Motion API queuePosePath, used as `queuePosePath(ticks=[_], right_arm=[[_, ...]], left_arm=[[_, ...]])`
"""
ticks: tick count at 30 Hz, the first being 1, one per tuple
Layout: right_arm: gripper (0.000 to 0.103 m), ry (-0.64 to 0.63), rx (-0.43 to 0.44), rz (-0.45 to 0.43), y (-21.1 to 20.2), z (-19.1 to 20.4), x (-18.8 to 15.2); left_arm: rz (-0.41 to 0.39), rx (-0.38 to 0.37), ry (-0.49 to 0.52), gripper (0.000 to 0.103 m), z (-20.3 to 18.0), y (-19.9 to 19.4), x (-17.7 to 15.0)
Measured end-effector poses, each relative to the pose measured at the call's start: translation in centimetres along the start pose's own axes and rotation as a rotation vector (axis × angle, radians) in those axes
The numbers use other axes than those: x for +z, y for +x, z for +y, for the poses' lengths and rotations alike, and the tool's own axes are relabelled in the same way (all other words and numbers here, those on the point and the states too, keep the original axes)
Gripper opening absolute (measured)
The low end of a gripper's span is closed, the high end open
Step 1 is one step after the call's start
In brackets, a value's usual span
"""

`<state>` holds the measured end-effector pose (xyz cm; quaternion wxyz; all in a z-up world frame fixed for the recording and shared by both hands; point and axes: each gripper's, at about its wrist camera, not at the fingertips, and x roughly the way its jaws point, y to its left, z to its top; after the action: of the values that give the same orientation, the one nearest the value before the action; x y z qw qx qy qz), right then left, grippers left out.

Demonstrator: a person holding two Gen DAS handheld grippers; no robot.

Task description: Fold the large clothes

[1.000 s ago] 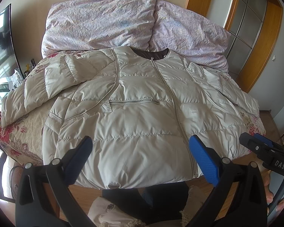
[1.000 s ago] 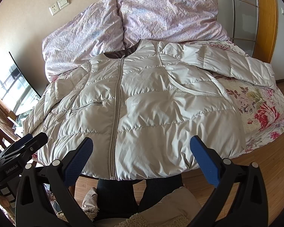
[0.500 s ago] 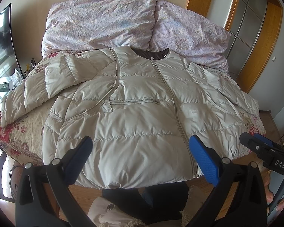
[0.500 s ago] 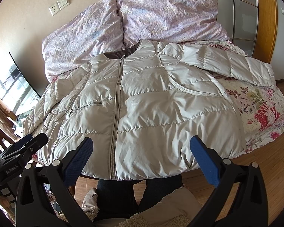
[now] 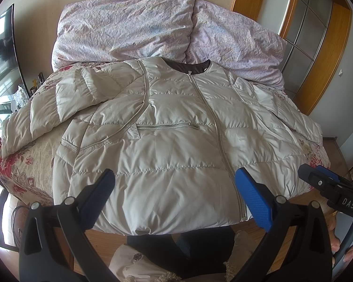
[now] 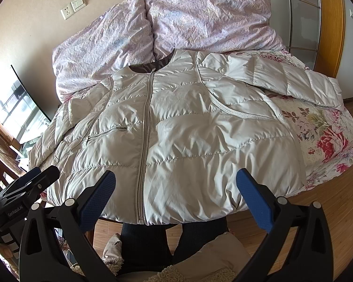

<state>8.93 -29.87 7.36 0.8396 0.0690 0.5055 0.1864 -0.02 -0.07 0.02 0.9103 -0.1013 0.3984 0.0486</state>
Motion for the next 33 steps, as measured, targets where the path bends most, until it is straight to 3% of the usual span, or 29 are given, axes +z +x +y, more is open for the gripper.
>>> queuePosePath(ticks=[26, 33], right_arm=[[0.102, 0.013, 0.007, 0.011, 1.4, -0.1, 0.7], [0.102, 0.112, 0.008, -0.076, 2.6, -4.0, 2.4]], left_arm=[[0.009, 0.001, -0.002, 0.101, 0.6, 0.4, 0.2], [0.028, 0.027, -0.008, 0.101, 1.4, 2.6, 0.9]])
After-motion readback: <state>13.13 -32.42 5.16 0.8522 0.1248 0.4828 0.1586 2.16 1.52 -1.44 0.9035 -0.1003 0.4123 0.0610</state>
